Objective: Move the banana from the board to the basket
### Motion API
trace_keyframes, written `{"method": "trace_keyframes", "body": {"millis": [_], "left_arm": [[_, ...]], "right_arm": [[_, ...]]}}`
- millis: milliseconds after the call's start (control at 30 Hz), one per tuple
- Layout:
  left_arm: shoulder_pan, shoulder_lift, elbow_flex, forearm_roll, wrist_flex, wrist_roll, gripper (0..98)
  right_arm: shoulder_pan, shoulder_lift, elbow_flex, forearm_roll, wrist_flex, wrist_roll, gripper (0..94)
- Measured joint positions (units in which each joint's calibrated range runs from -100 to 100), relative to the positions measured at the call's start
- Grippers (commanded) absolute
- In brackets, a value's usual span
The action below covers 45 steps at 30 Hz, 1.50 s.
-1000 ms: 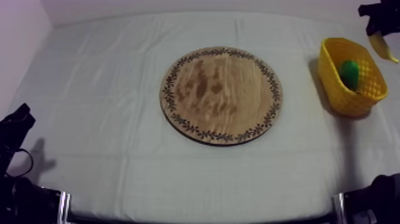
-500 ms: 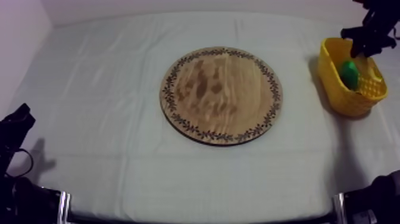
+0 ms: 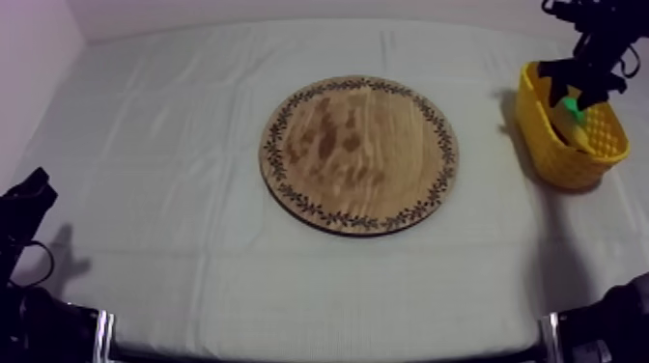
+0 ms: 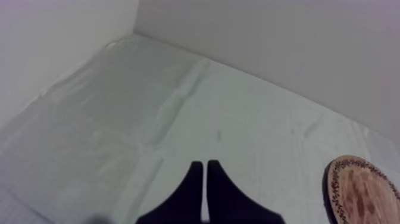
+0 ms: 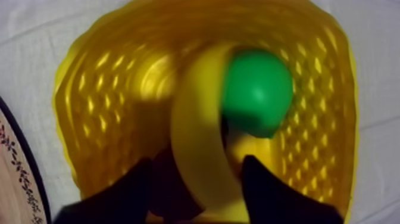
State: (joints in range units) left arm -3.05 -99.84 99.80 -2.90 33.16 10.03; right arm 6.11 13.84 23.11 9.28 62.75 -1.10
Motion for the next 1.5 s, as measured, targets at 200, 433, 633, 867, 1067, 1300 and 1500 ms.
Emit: {"method": "trace_keyframes", "body": {"millis": [200,433,633,867,1067,1300,1500], "left_arm": [[0.0,0.0,0.0,-0.02,0.0,0.0,0.1],[0.0,0.0,0.0,-0.02,0.0,0.0,0.1],[0.0,0.0,0.0,-0.06,0.0,0.0,0.1],[0.0,0.0,0.0,-0.02,0.0,0.0,0.1],[0.0,0.0,0.0,-0.12,0.0,0.0,0.1],[0.0,0.0,0.0,-0.09,0.0,0.0,0.1],[0.0,0.0,0.0,0.0,0.0,0.0,0.1]], "right_arm": [[-0.2,-2.06,-0.21,-0.84,1.56,0.23,77.0],[0.76,-8.54,1.48,-2.06,4.18,1.74,77.1],[2.27,-17.57,7.02,-3.28,2.41,4.47,67.7],[4.62,-31.61,17.85,-6.63,-5.4,8.45,60.8],[6.11,-45.43,30.99,-10.06,-14.34,12.76,49.9],[7.56,-61.54,46.59,-15.35,-20.36,19.45,37.0],[9.2,-74.81,59.13,-22.58,-24.31,27.67,18.0]]}}
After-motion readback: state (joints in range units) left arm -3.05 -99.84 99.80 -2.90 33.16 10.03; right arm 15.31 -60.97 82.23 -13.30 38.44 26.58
